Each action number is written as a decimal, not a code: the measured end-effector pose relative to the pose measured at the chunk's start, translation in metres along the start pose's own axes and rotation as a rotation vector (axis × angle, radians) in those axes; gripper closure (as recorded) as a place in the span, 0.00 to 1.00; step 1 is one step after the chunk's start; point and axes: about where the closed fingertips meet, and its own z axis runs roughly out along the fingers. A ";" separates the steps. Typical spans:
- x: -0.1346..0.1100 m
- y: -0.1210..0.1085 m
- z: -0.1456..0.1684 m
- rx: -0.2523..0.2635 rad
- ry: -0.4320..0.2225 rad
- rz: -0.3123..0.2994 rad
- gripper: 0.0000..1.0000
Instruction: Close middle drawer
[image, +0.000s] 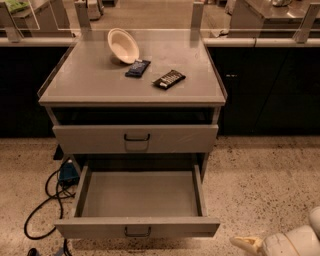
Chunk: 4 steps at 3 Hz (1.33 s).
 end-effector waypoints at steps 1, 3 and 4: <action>-0.031 0.006 0.051 -0.236 -0.292 -0.103 0.00; -0.035 0.009 0.131 -0.493 -0.566 -0.092 0.00; -0.036 0.008 0.130 -0.456 -0.546 -0.085 0.00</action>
Offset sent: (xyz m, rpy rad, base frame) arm -0.0140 0.1772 -0.0382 1.0541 0.2324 0.3297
